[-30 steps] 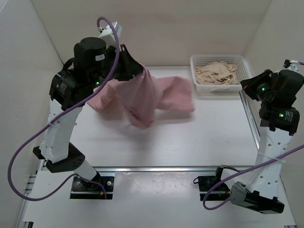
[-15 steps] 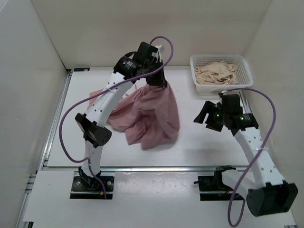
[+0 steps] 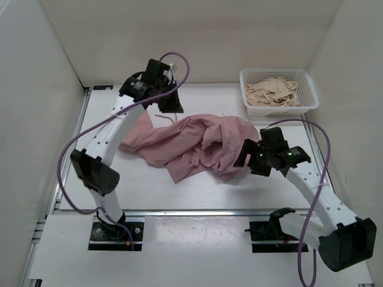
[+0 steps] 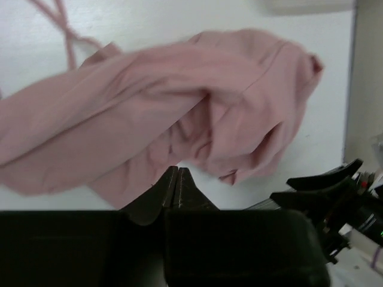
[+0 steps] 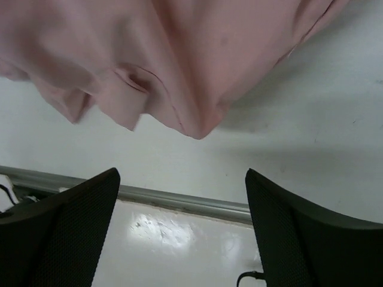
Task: Fold and stack the trousers
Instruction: Flatten the trousers out
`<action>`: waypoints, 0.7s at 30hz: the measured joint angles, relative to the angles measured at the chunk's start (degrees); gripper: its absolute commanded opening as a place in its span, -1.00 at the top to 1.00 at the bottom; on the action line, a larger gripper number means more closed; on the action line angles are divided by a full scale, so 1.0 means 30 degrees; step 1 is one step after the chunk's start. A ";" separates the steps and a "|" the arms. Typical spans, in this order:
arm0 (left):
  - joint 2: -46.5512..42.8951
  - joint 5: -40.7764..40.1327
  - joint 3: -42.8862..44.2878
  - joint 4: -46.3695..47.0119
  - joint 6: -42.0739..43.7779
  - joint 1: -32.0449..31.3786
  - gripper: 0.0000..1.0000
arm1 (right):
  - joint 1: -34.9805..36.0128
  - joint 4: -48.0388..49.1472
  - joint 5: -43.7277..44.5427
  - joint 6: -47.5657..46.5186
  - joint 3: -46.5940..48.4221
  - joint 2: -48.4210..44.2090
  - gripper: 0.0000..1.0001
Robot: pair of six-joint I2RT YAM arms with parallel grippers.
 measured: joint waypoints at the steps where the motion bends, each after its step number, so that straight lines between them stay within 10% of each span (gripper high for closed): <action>1: -0.0852 -0.0313 -0.1224 0.0022 0.0095 0.0153 0.80 | 0.0299 0.0138 0.0007 0.0248 -0.0459 0.0284 -0.49; 4: -0.3359 -0.1115 -0.5282 0.0685 0.0335 -0.0036 0.75 | 0.0787 0.0590 -0.0036 0.1166 -0.1727 0.0678 0.01; 9: -0.5814 -0.0772 -1.2386 0.1647 0.0357 -0.0940 -0.14 | 0.1100 0.1319 -0.0036 0.2237 -0.2637 0.0911 0.53; 11: -0.5814 -0.0583 -1.4331 0.1996 0.0138 -0.1370 -0.21 | 0.1137 0.1683 -0.0036 0.2543 -0.2951 0.1056 0.73; 13: -0.5719 -0.0590 -1.5693 0.2091 -0.0175 -0.2011 0.29 | 0.1144 0.2033 -0.0036 0.2827 -0.3453 0.1071 0.77; 15: -0.5683 -0.0656 -1.6211 0.2229 -0.0270 -0.2761 0.55 | 0.1144 0.2317 -0.0087 0.3089 -0.3803 0.1100 0.21; 17: -0.5603 -0.0882 -1.6327 0.2528 -0.0226 -0.3432 -0.15 | 0.1144 0.2820 -0.0233 0.3249 -0.3869 0.1377 -0.50; 19: -0.5391 -0.1100 -1.6364 0.2951 -0.0124 -0.3840 -0.83 | 0.1144 0.3483 -0.0342 0.3242 -0.3759 0.1989 -0.62; 21: -0.4889 -0.1399 -1.6415 0.3446 -0.0255 -0.3971 -1.00 | 0.1144 0.3767 -0.0401 0.3118 -0.3344 0.2812 -0.62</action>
